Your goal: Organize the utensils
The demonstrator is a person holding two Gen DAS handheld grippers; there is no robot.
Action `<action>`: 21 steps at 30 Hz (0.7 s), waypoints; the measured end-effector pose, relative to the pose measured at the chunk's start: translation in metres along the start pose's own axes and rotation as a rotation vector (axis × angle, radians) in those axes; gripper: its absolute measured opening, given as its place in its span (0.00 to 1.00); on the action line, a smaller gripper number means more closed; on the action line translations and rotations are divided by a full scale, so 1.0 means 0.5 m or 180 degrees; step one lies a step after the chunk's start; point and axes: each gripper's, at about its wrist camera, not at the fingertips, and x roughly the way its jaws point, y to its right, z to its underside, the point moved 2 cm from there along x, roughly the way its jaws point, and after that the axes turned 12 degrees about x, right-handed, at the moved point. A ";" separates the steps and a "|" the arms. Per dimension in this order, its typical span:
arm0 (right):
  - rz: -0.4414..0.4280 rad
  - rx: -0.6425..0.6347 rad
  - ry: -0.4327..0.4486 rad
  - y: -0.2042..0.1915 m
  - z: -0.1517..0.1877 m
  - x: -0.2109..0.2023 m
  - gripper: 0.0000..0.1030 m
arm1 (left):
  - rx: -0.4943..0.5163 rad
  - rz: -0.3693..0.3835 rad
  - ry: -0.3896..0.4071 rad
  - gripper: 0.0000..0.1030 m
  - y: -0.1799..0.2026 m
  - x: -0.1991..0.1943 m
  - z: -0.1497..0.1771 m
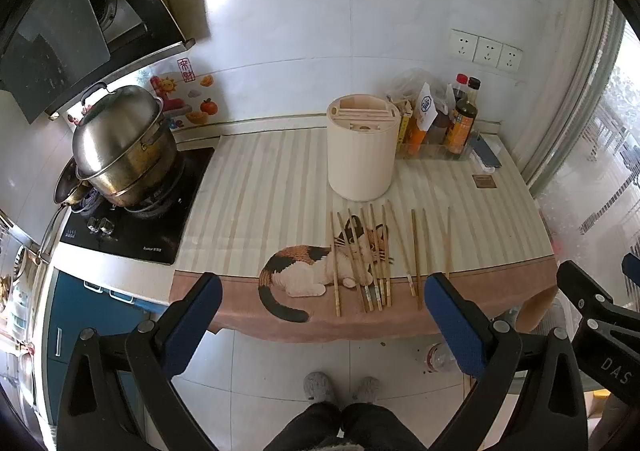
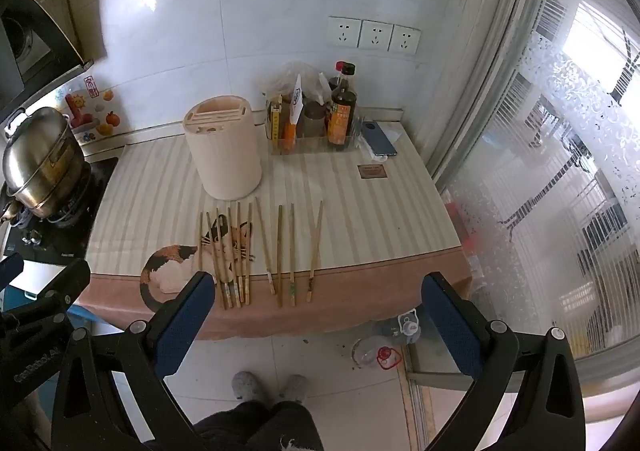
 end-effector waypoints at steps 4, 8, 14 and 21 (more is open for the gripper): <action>0.0005 -0.0003 0.0008 -0.001 -0.004 -0.001 1.00 | -0.0006 -0.0006 0.0004 1.00 0.001 0.000 0.001; 0.0013 -0.0006 0.0016 -0.002 -0.009 -0.003 1.00 | -0.0012 -0.0004 0.0006 1.00 0.001 0.001 -0.006; 0.0015 -0.0009 0.0020 -0.003 -0.029 -0.006 1.00 | -0.0010 0.0014 -0.0005 1.00 0.006 0.002 -0.016; 0.0020 -0.0014 0.0028 0.000 -0.029 0.000 1.00 | -0.0002 0.0002 -0.0035 1.00 0.011 0.004 -0.017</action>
